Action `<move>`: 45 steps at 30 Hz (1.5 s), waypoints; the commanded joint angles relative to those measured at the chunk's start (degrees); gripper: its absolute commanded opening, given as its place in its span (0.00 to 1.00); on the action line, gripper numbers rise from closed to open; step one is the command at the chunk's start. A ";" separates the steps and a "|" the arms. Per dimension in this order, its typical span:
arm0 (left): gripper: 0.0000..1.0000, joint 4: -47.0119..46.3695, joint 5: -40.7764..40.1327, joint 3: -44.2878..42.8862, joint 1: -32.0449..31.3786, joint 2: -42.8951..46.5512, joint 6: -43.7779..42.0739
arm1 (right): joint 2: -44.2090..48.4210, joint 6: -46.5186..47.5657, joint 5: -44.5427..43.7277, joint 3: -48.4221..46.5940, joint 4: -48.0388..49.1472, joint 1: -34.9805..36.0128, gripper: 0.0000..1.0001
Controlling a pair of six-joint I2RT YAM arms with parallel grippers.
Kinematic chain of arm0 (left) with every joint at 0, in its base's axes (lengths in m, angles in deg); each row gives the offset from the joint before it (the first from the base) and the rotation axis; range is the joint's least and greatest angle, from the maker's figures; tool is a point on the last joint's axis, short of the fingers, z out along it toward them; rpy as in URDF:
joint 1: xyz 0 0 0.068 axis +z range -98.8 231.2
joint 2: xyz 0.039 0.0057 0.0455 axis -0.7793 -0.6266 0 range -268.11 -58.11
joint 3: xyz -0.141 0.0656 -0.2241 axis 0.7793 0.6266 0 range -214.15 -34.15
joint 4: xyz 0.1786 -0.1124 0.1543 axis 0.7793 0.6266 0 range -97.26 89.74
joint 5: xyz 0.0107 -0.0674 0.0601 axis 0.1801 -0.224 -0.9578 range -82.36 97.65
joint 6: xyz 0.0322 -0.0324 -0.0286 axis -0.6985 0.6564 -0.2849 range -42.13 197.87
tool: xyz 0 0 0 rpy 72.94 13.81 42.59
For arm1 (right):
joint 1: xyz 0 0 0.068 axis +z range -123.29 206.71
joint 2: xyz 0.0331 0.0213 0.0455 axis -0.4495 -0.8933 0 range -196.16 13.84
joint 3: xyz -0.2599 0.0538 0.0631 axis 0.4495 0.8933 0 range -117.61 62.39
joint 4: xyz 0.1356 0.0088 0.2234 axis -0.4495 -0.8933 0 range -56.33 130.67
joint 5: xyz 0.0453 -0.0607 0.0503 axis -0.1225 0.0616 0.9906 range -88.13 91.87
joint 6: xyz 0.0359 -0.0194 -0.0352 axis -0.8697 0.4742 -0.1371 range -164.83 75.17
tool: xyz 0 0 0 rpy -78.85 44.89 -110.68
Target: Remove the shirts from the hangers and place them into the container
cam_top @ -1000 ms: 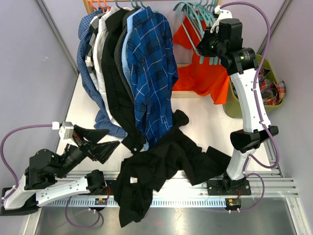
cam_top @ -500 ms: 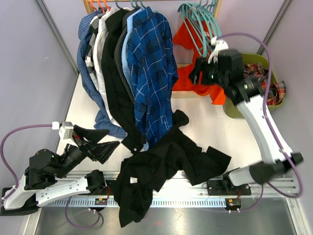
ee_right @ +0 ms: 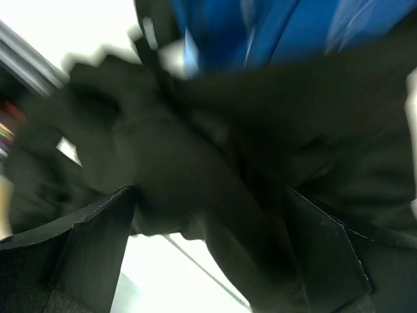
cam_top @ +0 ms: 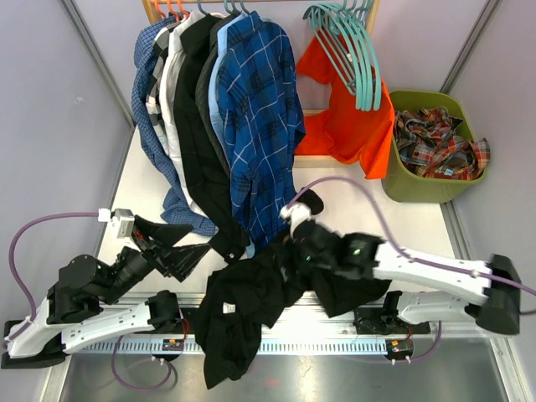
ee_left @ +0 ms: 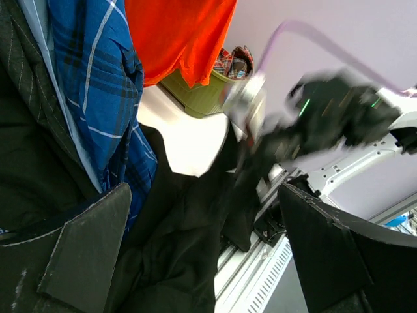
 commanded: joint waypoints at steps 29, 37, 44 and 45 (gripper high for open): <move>0.99 -1.10 0.75 2.62 -0.02 5.87 2.78 | -42.70 -37.98 -15.28 -5.95 2.25 27.49 0.48; 0.99 -1.01 1.97 2.10 -0.02 5.62 3.40 | -24.87 -52.76 -26.86 5.21 -12.15 23.36 0.00; 0.99 -2.33 3.91 2.18 -0.02 2.63 3.58 | 6.55 -64.36 -42.41 4.87 -40.10 13.54 0.00; 0.99 -2.50 4.08 2.18 -0.02 2.28 3.66 | 9.75 -64.29 -44.27 4.43 -44.47 12.21 0.00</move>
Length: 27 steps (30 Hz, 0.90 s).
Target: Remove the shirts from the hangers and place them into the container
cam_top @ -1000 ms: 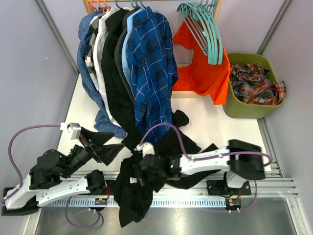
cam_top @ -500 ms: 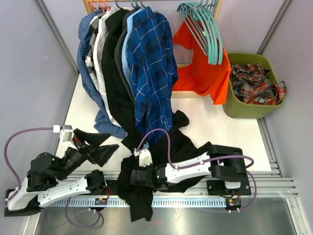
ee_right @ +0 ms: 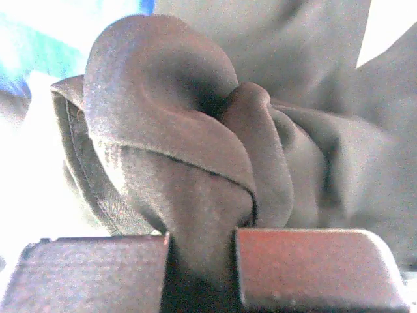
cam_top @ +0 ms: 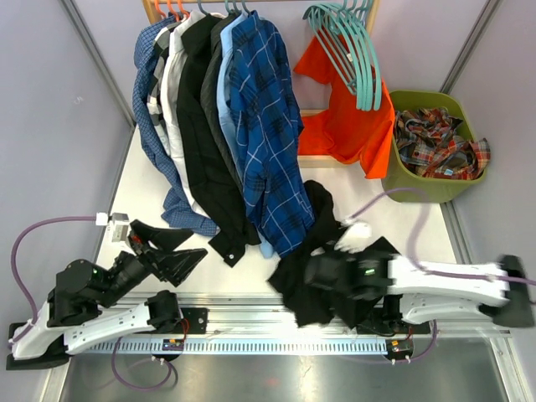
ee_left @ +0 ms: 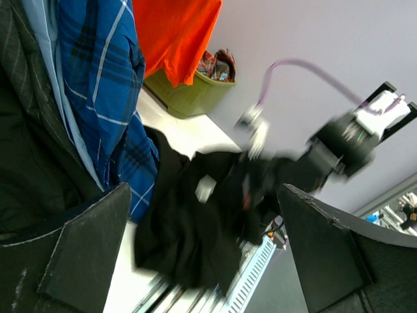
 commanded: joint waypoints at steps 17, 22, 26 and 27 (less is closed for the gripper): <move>0.99 -6.30 6.90 -2.59 -0.02 -9.85 0.41 | 15.09 52.42 1.02 -19.04 12.31 -61.81 0.00; 0.99 -5.61 7.52 -3.73 -0.10 -9.50 0.41 | 2.62 56.83 21.11 -27.64 20.31 -85.33 0.00; 0.99 -5.43 7.09 -4.00 -0.02 -8.98 -0.12 | -7.03 56.05 23.13 -41.95 22.34 -87.81 0.00; 0.99 -5.43 7.08 -4.52 -0.10 -9.24 -0.21 | -9.34 55.96 23.48 -45.73 22.34 -87.81 0.00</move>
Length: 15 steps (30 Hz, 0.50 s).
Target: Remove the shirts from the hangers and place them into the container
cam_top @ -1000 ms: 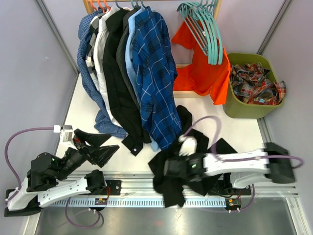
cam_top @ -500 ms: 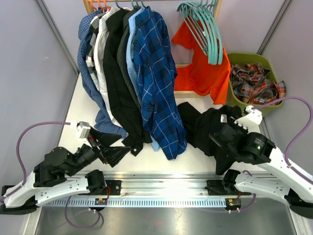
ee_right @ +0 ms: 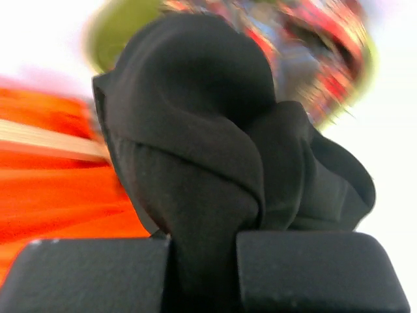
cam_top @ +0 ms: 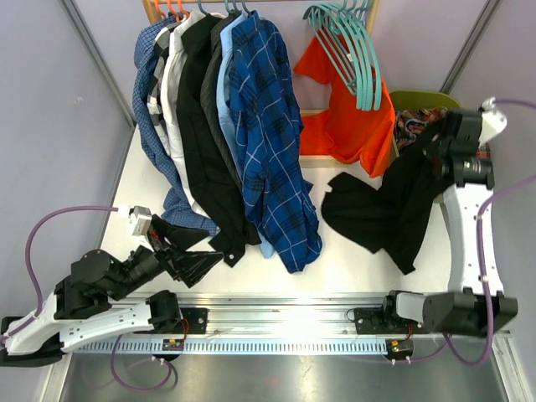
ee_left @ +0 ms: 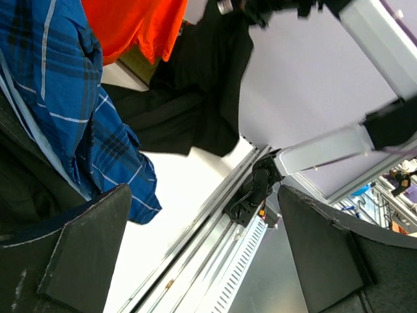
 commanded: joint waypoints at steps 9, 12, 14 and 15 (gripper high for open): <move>0.99 -0.43 0.64 -3.38 -0.02 0.99 0.41 | -37.65 13.33 6.42 -76.14 4.86 -0.60 0.00; 0.99 0.27 0.02 -3.11 -0.02 2.75 1.28 | -35.66 15.01 6.42 -69.05 21.80 -1.21 0.00; 0.99 1.06 -0.68 -3.20 -0.02 3.72 2.16 | -31.53 15.19 4.49 -63.92 34.94 -1.30 0.00; 0.99 1.93 -0.86 -3.29 -0.02 3.98 2.34 | -30.65 15.80 4.48 -60.94 39.12 -1.30 0.00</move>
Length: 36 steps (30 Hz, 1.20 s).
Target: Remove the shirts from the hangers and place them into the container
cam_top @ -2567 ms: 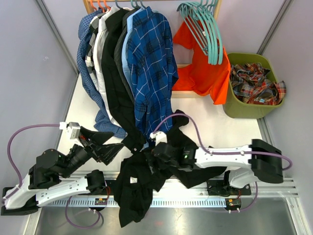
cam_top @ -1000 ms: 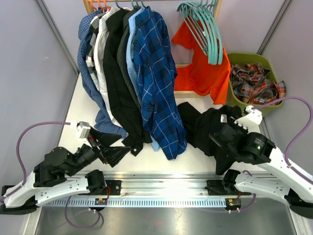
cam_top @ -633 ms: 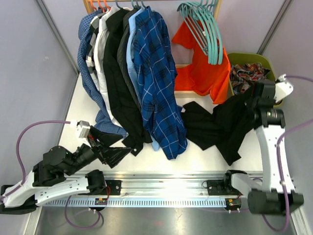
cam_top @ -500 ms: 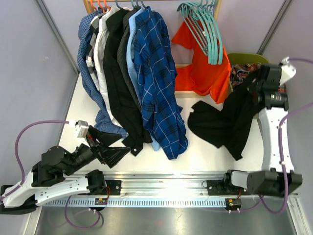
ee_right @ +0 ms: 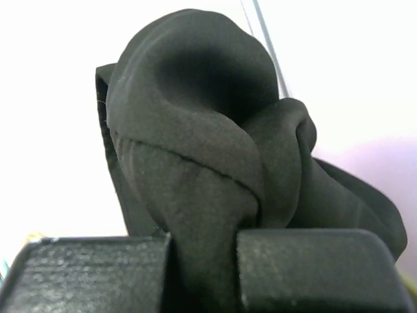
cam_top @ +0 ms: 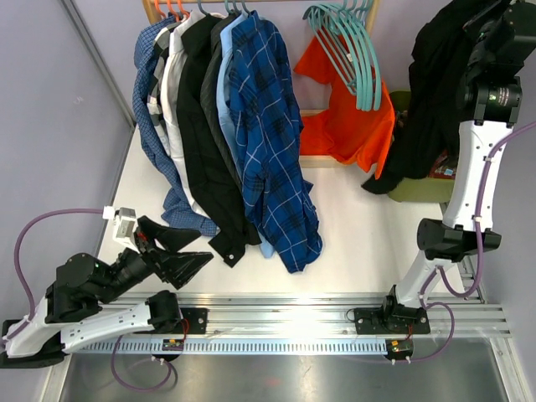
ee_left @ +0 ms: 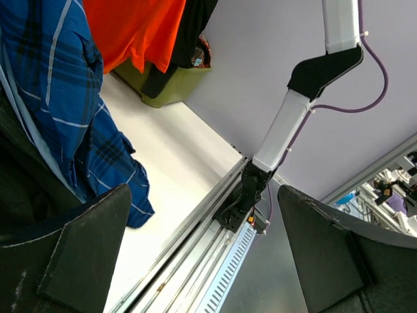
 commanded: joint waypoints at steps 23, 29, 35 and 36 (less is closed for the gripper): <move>0.99 1.75 -5.82 2.13 -0.02 6.61 7.53 | -10.21 16.44 -14.10 7.41 51.31 -4.36 0.00; 0.99 -0.97 -5.12 6.43 -0.02 8.46 8.76 | -14.86 6.32 -7.78 23.43 33.79 -4.36 0.00; 0.99 -1.06 -5.04 8.02 -0.02 9.51 8.41 | -19.97 -3.08 0.31 23.94 13.86 -4.36 0.00; 0.99 -1.49 -5.04 8.46 -0.02 9.95 8.32 | -19.45 -4.14 1.01 27.87 13.24 -4.36 0.00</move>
